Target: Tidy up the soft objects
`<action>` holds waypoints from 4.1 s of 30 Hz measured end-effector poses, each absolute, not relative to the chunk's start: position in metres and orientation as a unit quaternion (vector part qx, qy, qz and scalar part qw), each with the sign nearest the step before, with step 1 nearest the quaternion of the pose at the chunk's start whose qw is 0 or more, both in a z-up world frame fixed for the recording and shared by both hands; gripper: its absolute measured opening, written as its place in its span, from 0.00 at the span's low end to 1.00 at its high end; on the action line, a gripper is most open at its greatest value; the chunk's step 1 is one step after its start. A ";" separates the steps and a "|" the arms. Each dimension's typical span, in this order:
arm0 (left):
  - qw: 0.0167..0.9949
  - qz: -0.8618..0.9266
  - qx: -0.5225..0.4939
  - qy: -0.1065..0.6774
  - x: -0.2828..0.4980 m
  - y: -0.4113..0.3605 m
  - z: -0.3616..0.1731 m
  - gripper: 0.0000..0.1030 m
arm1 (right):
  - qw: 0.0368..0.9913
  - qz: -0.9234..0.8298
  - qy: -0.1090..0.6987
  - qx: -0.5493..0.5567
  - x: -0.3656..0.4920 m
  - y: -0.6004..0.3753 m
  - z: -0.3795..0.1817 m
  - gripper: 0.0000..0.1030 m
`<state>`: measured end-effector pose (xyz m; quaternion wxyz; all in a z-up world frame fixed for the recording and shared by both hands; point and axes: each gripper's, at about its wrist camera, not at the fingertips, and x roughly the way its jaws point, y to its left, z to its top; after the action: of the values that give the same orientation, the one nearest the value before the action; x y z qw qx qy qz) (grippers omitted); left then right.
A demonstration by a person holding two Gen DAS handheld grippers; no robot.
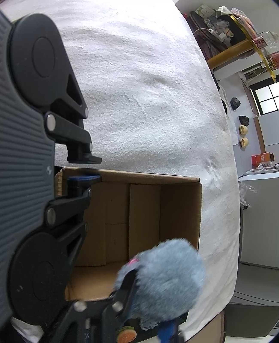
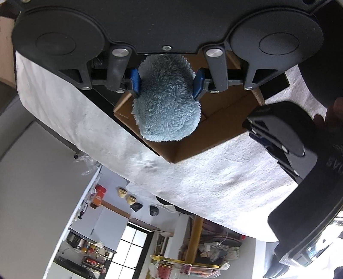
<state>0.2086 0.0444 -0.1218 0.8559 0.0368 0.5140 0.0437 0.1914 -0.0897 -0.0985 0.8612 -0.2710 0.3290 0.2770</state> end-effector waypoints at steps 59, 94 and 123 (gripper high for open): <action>0.852 0.085 0.164 0.490 0.197 -0.001 -0.112 0.89 | 0.900 -0.030 0.436 0.001 0.144 -0.251 -0.176 0.78; 0.846 0.109 0.151 0.500 0.206 0.003 -0.115 0.89 | 0.873 -0.088 0.479 0.036 0.172 -0.274 -0.222 0.41; 0.857 0.098 0.090 0.498 0.200 0.028 -0.110 0.89 | 0.914 -0.004 0.404 -0.028 0.151 -0.236 -0.167 0.00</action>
<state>0.1997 0.0278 -0.1098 0.8571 0.0897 0.4976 0.0984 0.1511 -0.2363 -0.1673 0.9142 -0.0276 0.4044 -0.0040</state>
